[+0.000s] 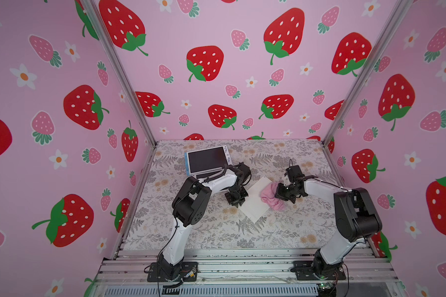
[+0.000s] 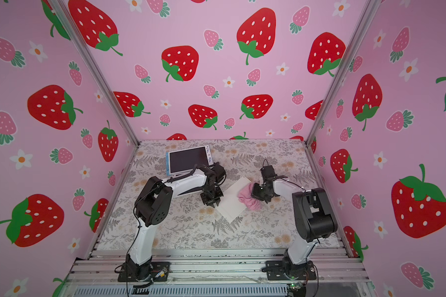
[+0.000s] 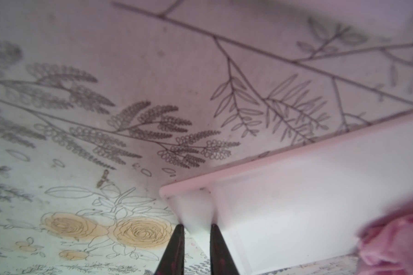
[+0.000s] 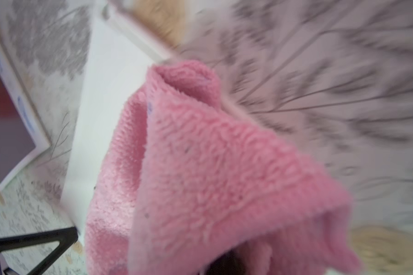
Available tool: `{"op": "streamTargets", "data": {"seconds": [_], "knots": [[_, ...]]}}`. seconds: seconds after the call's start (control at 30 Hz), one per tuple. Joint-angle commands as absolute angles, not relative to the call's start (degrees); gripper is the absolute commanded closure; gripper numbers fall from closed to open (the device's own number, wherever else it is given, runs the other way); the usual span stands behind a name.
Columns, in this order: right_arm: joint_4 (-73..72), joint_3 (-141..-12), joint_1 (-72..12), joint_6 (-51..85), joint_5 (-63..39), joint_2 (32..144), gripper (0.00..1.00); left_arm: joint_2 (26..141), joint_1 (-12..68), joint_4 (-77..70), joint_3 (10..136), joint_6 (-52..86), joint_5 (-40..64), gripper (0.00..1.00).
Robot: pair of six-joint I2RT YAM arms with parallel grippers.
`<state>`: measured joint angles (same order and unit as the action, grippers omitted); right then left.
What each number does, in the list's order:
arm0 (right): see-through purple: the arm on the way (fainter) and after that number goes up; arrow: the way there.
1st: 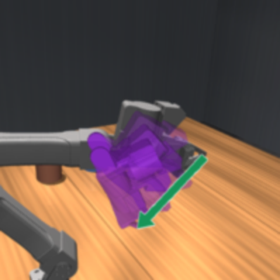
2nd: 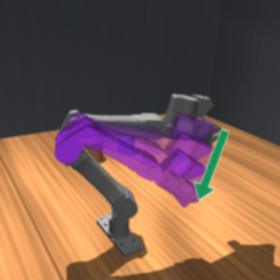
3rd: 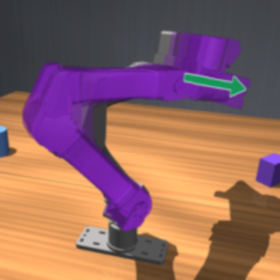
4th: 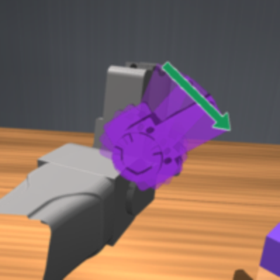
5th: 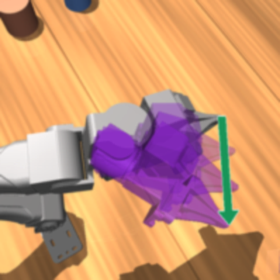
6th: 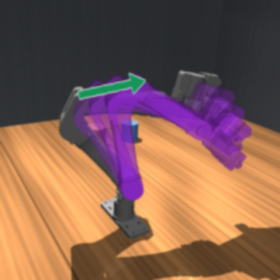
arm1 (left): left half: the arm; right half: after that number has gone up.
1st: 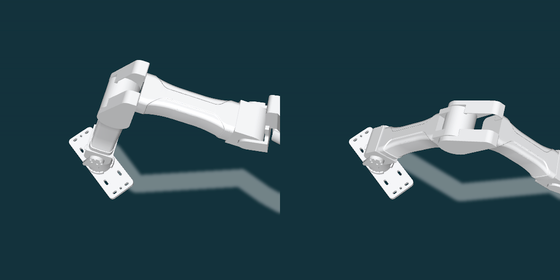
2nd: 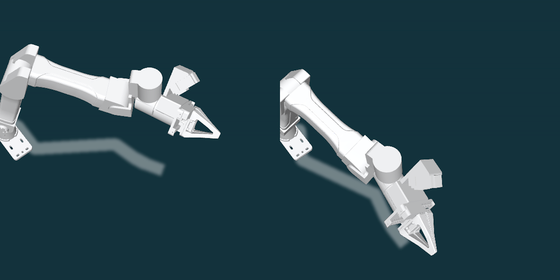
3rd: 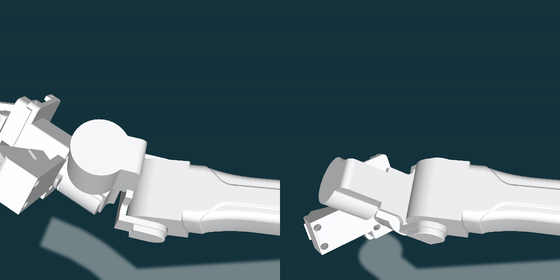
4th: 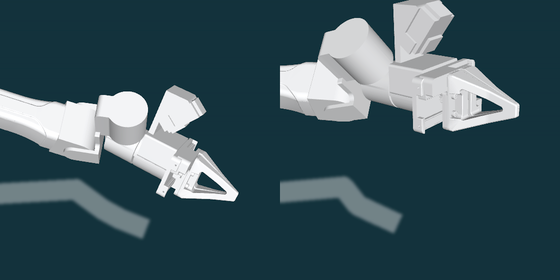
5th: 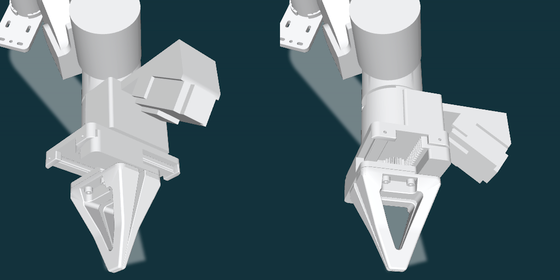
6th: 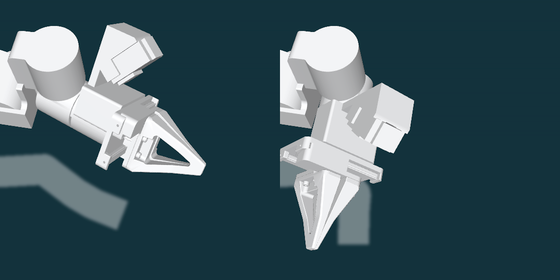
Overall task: Wipe the drawing tablet
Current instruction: Wipe the dirt from the drawing tablet.
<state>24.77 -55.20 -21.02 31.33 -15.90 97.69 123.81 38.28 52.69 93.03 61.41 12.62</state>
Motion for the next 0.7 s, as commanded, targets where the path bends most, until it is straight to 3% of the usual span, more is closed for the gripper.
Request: {"op": "streamTargets", "data": {"seconds": [0.0,0.2,0.3,0.4,0.6,0.67], "knots": [[26.6,-51.7,-27.5,34.6,-16.5,98.4,1.0,128.7,38.0,53.3,89.6,61.5,7.3,0.81],[30.3,-53.1,-10.2,31.2,-11.4,98.6,1.0,128.5,37.9,53.4,89.3,61.2,7.2,0.82],[32.4,-56.3,-6.9,28.4,-8.4,98.0,1.0,128.5,38.0,53.2,89.0,61.1,7.2,0.82],[32.2,-55.8,-11.5,27.7,-8.3,95.8,1.0,128.5,37.9,52.6,88.4,61.0,7.5,0.82],[25.8,-51.1,-36.0,35.3,-10.0,94.9,1.0,129.0,37.8,51.9,88.8,60.9,9.2,0.82],[24.2,-50.3,-39.4,37.2,-10.2,94.9,1.0,129.1,37.8,51.9,89.2,60.6,9.5,0.82]]}}
